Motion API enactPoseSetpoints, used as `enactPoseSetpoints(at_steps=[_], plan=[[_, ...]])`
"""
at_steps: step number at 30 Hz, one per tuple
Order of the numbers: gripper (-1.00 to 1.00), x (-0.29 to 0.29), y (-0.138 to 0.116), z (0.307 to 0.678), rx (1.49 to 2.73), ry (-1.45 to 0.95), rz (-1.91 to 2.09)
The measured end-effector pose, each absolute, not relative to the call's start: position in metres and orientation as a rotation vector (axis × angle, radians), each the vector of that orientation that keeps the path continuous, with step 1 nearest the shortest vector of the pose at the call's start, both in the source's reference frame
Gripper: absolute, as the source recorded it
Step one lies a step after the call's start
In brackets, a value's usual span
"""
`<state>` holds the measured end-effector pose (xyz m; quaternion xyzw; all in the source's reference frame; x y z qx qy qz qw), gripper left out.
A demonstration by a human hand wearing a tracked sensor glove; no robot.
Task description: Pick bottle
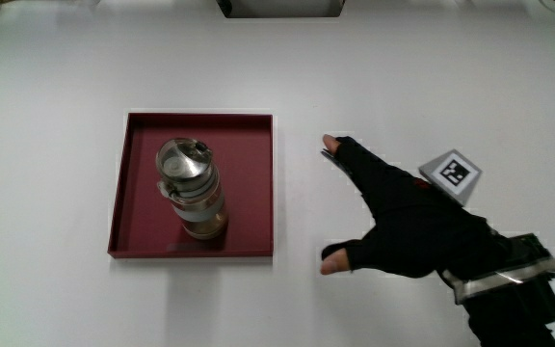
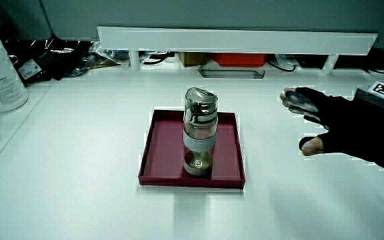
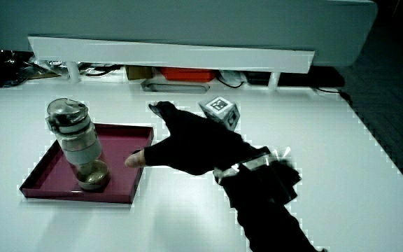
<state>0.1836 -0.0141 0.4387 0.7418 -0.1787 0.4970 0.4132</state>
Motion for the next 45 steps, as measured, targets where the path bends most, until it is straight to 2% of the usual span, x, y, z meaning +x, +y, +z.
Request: enactPoseSetpoints(at_steps=[5,18,27,30,45], plan=[[0.0,0.16,-0.018,0.446,1.822,-0.371,1.228],[0.0,0.1,-0.023,0.489,1.622,-0.427,1.436],[0.0,0.073,-0.019,0.533,1.591,-0.39,1.464],[0.0,0.066,-0.018,0.546,1.539,-0.371,1.495],[0.0,0.043,-0.011,0.569,1.516,-0.326,1.517]])
